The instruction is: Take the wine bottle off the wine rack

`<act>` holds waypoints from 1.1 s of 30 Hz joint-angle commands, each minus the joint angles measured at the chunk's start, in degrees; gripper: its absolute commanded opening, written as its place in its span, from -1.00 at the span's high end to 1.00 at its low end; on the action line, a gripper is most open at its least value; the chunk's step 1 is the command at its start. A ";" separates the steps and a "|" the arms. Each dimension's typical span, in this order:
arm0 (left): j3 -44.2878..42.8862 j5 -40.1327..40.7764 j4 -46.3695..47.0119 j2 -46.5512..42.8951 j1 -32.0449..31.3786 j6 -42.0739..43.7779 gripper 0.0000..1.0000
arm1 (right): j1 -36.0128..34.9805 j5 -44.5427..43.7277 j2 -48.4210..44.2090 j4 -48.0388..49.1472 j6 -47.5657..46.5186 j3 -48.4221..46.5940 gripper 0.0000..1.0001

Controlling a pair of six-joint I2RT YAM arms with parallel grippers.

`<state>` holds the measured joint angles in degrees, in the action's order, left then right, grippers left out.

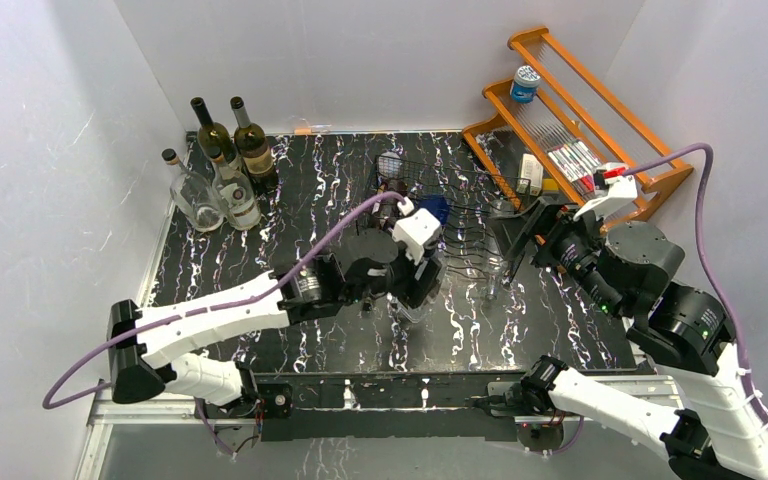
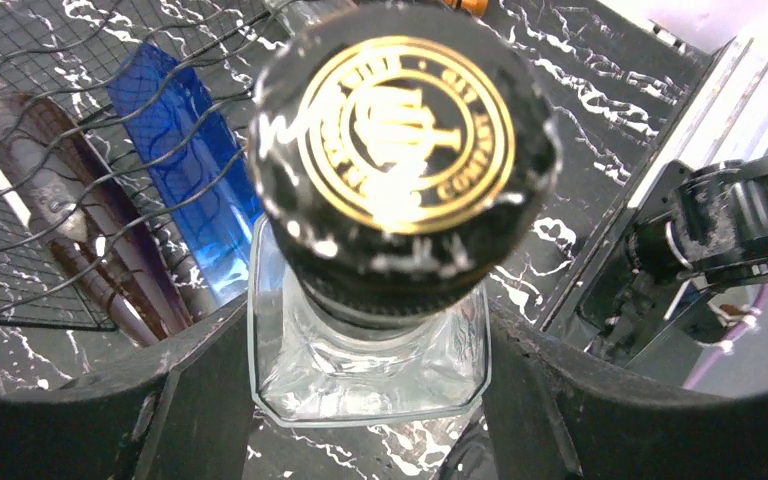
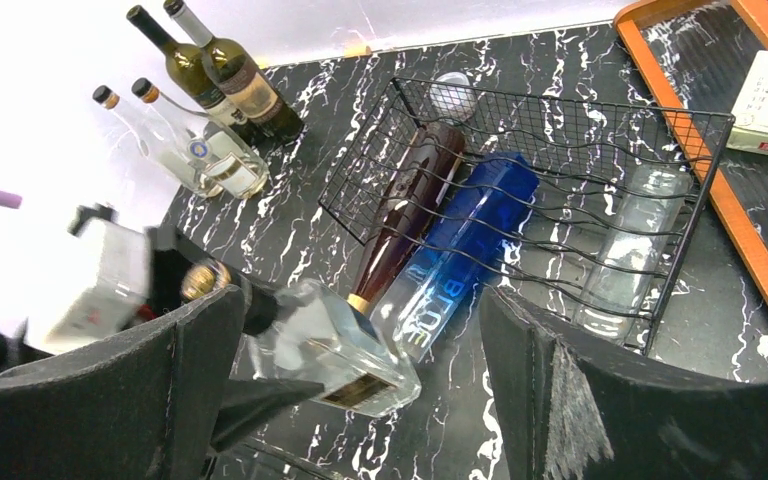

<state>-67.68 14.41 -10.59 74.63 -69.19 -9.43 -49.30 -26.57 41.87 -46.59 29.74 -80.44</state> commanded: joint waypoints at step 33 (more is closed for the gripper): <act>-1.01 4.16 17.15 -4.17 50.13 3.67 1.00 | -0.22 8.48 4.33 5.80 2.91 13.91 -0.96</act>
<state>-69.71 18.35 -12.01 70.65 -22.24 -5.41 -49.30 -20.86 45.04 -44.82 31.59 -67.37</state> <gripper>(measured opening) 0.662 0.981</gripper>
